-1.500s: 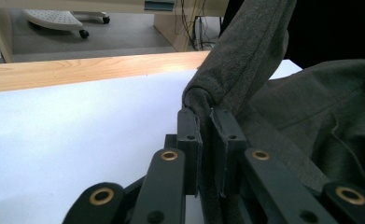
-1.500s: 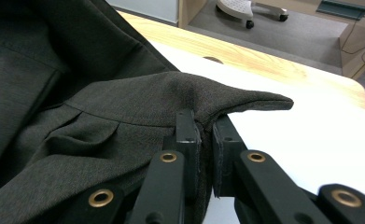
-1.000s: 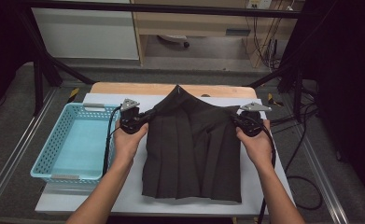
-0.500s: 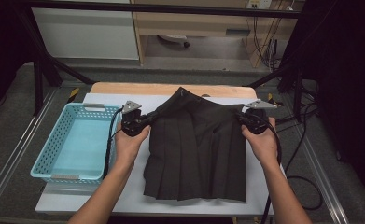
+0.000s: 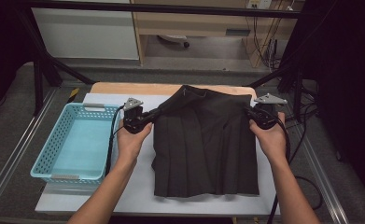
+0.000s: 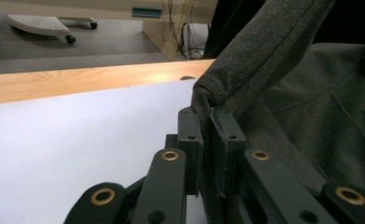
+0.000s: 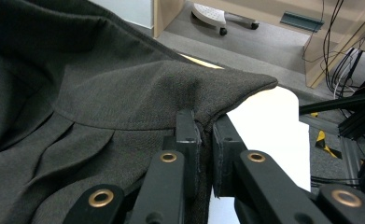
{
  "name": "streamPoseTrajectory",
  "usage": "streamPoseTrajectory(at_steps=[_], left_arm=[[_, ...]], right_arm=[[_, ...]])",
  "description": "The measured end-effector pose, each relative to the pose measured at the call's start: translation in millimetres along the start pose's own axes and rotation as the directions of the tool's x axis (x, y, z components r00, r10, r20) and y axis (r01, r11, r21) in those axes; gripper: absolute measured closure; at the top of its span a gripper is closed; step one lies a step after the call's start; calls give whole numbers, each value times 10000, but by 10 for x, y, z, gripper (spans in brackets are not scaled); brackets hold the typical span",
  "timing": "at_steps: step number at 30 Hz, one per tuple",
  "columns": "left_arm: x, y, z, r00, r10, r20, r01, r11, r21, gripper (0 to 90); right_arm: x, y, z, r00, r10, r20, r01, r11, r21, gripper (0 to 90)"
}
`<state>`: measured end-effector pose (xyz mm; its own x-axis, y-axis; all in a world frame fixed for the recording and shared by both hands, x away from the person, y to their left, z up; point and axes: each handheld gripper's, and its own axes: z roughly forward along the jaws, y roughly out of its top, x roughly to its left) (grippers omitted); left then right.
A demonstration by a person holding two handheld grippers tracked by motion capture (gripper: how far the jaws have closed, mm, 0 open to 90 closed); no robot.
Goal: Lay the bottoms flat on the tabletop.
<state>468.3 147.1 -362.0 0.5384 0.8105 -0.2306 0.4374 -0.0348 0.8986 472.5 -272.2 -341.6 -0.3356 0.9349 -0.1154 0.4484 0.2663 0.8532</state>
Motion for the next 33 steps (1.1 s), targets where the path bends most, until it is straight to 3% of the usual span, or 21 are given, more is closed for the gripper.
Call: streamPoseTrajectory(at_steps=[12,22,33], left_arm=[[156,47,-43,9986,-142,-511,138,9999,-84,823],[140,91,-55,9989,-87,-459,80,9999,-153,823],[190,174,-108,9965,101,-826,-120,9997,-234,825]], right_arm=[[-54,-53,10,9999,126,-45,-127,9999,-106,839],[-156,98,2,9996,45,269,-39,9998,-196,839],[-157,20,5,9991,285,316,-271,9986,-461,839]])
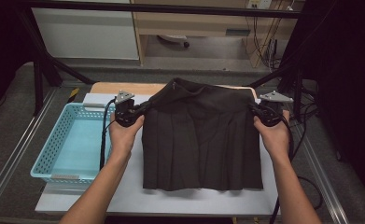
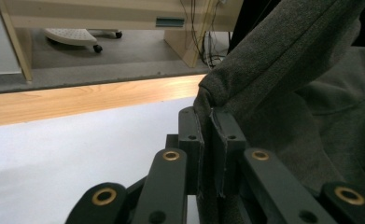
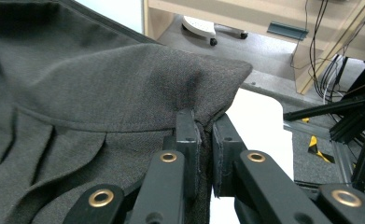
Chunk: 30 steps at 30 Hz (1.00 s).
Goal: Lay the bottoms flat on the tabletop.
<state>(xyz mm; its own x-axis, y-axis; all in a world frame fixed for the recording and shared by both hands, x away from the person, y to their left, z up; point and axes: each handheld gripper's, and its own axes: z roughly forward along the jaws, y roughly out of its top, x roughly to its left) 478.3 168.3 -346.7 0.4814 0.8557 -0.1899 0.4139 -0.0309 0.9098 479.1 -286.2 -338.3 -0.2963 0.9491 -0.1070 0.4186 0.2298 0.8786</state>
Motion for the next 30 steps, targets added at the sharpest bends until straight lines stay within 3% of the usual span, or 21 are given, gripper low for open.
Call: streamPoseTrajectory(at_steps=[7,17,30], left_arm=[[-1,3,-23,9999,9,104,-9,10000,-13,825],[-73,12,-7,9998,114,164,-112,9999,-81,825],[20,30,-19,9998,80,-186,-81,9999,-67,825]], right_arm=[[-27,20,14,9998,-155,123,153,9998,102,839],[-126,201,-41,9987,-330,395,333,9994,-68,839],[-72,77,-11,9993,-325,160,328,9992,-214,838]])
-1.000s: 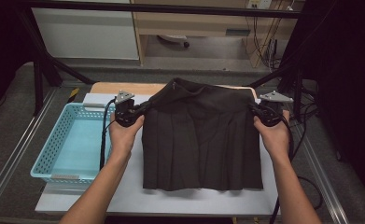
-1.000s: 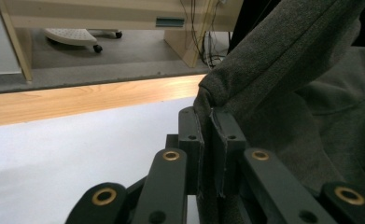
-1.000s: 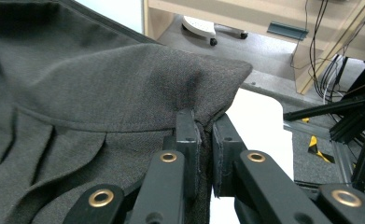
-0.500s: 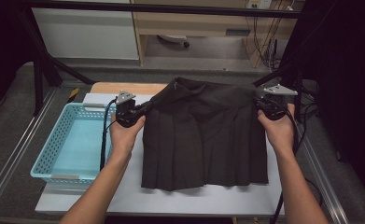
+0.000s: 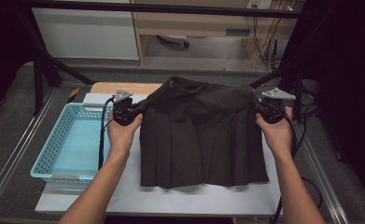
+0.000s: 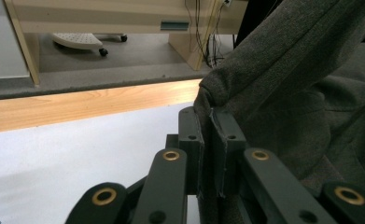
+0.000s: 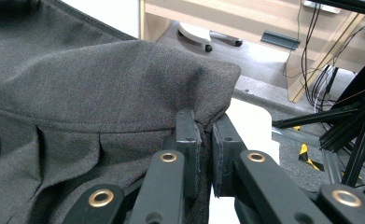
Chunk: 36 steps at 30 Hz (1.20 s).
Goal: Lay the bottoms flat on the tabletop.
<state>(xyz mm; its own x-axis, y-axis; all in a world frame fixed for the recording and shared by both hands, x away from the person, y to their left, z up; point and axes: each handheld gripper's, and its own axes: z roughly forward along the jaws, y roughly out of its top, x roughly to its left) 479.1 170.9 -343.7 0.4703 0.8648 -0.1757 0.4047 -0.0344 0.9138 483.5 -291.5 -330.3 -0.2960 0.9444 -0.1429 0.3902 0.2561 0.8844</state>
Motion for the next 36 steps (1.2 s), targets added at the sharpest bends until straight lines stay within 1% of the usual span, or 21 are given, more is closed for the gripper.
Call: streamPoseTrajectory(at_steps=[7,11,13,14,18,21,22,23,24,25,26,27,28,30,32,33,35,36], left_arm=[[-9,15,51,9999,-9,-102,9,10000,35,825],[4,41,70,9999,64,-158,-63,10000,53,825],[8,59,83,9997,142,-201,-140,9998,111,825],[9,66,87,9997,120,-217,-118,9999,105,825],[24,94,91,9995,112,-305,-110,9999,71,825],[49,124,91,9992,97,-396,-96,10000,20,824],[55,130,95,9990,127,-439,-127,9999,1,823],[60,138,108,9979,285,-574,-284,9996,13,820],[70,136,131,9961,435,-763,-432,9991,56,808],[97,126,159,9937,420,-1036,-404,9990,171,779],[115,122,167,9906,356,-1319,-333,9993,197,692],[137,123,160,9849,373,-1689,-349,9992,171,592],[144,123,147,9823,445,-1818,-423,9990,160,493],[142,121,119,9810,480,-1877,-463,9988,136,421],[122,117,90,9837,538,-1718,-527,9985,113,396],[107,116,75,9858,573,-1581,-550,9983,188,394],[63,107,46,9900,605,-1273,-568,9979,326,358],[49,104,29,9900,677,-1238,-637,9973,355,349]], right_arm=[[-23,10,54,9999,72,77,-72,10000,18,838],[-24,20,86,9999,60,98,-60,10000,-18,838],[-21,20,100,9998,156,134,-156,9999,-19,838],[-15,21,106,9997,171,152,-171,9999,-22,838],[-2,42,118,9997,137,182,-135,9999,-91,838],[4,93,126,9998,72,181,-70,9999,-84,838],[8,125,135,9998,14,186,-12,10000,-98,834],[14,146,143,9998,-2,198,4,9999,-106,819],[22,170,157,9994,-70,336,75,9998,-165,759],[25,188,174,9981,28,615,-12,9997,-253,681],[12,205,185,9969,419,670,-397,9986,-339,578],[4,209,188,9963,599,611,-581,9978,-313,514],[1,205,183,9957,668,642,-656,9976,-202,473],[11,179,153,9967,480,648,-480,9988,-5,454],[16,113,110,9975,473,529,-478,9988,80,433],[17,87,96,9976,492,489,-496,9987,72,429],[25,10,56,9971,630,430,-636,9979,115,414],[35,-37,29,9971,662,375,-669,9976,167,406]])
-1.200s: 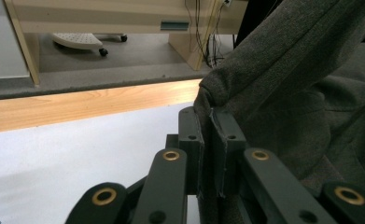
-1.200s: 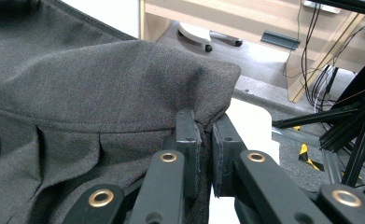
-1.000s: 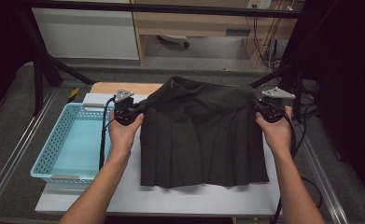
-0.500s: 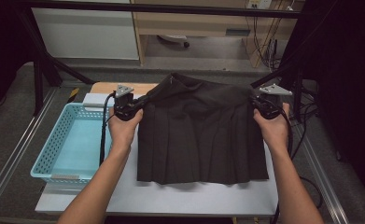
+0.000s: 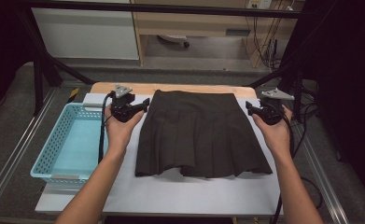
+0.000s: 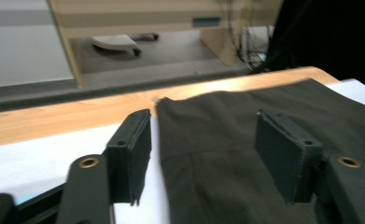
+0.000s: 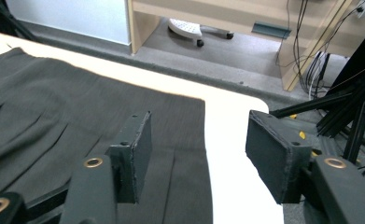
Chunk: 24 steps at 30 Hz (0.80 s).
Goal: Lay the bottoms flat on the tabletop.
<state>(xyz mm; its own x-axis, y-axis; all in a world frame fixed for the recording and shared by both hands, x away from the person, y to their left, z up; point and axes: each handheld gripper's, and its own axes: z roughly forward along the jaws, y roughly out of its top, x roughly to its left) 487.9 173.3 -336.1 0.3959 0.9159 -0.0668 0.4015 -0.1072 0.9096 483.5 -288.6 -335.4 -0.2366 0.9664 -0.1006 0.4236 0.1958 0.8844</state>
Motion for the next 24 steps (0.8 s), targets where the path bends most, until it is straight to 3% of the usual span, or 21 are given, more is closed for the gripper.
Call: streamPoseTrajectory(at_steps=[9,18,24], left_arm=[[-91,-174,-166,9986,13,521,-31,9994,358,266],[-230,-426,-306,9947,-34,1030,-13,9989,460,208],[-359,-614,-365,9914,266,1282,-362,9967,730,182]], right_arm=[[90,-292,-197,9986,343,-402,-346,9994,-65,348],[302,-556,-325,9913,685,-1126,-694,9976,-46,292],[470,-677,-382,9857,745,-1513,-765,9970,-73,270]])
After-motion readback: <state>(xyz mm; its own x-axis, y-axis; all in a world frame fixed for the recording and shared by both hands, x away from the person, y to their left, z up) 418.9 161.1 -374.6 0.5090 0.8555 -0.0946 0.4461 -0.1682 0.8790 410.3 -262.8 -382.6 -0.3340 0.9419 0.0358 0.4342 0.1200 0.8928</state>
